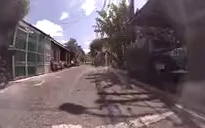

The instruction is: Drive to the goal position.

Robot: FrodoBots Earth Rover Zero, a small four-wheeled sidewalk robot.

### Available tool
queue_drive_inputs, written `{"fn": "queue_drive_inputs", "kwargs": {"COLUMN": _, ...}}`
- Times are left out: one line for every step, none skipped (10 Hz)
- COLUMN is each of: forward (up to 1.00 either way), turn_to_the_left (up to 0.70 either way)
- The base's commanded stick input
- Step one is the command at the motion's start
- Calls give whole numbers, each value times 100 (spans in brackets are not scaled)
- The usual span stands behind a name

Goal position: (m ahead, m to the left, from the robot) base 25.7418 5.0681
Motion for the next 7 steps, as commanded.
{"fn": "queue_drive_inputs", "kwargs": {"forward": 70, "turn_to_the_left": 1}}
{"fn": "queue_drive_inputs", "kwargs": {"forward": 70, "turn_to_the_left": 1}}
{"fn": "queue_drive_inputs", "kwargs": {"forward": 70, "turn_to_the_left": 1}}
{"fn": "queue_drive_inputs", "kwargs": {"forward": 70, "turn_to_the_left": 1}}
{"fn": "queue_drive_inputs", "kwargs": {"forward": 70, "turn_to_the_left": 1}}
{"fn": "queue_drive_inputs", "kwargs": {"forward": 70, "turn_to_the_left": 1}}
{"fn": "queue_drive_inputs", "kwargs": {"forward": 70, "turn_to_the_left": 1}}
